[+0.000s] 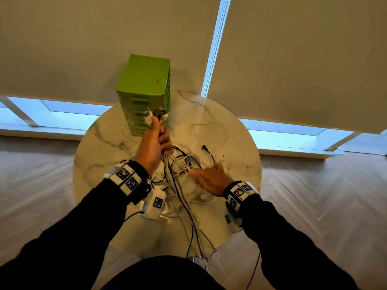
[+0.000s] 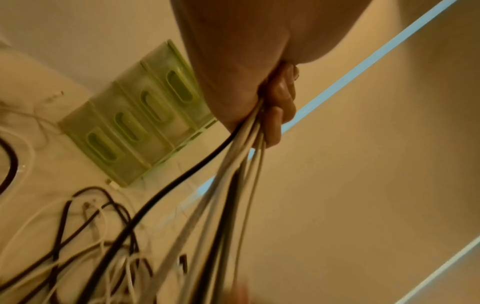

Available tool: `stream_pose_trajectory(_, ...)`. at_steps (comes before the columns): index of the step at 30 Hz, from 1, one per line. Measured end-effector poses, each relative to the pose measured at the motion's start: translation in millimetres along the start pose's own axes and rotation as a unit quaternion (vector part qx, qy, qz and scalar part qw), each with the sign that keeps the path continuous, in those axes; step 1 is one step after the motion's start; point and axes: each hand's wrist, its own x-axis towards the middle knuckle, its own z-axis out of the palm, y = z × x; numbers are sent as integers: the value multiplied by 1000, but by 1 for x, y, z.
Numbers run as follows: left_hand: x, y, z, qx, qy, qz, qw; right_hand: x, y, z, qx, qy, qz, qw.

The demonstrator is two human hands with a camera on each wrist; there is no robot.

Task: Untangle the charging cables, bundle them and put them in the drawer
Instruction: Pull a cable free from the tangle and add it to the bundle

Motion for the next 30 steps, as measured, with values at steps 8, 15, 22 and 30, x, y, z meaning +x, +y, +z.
stream_pose_trajectory(8, 11, 50, -35, 55, 62, 73, 994, 1, 55, -10, 19, 47, 176, 983)
stream_pose_trajectory(15, -2, 0, -13, 171, 28, 10, 985, 33, -7, -46, 156, 292, 33, 943)
stream_pose_trajectory(22, 0, -15, 15, 181, 42, -21, 982, 24, -57, -47, 41, 200, -103, 974)
stream_pose_trajectory(30, -4, -6, 18, 149, 29, -5, 988, 18, -28, -38, 128, 54, -41, 989)
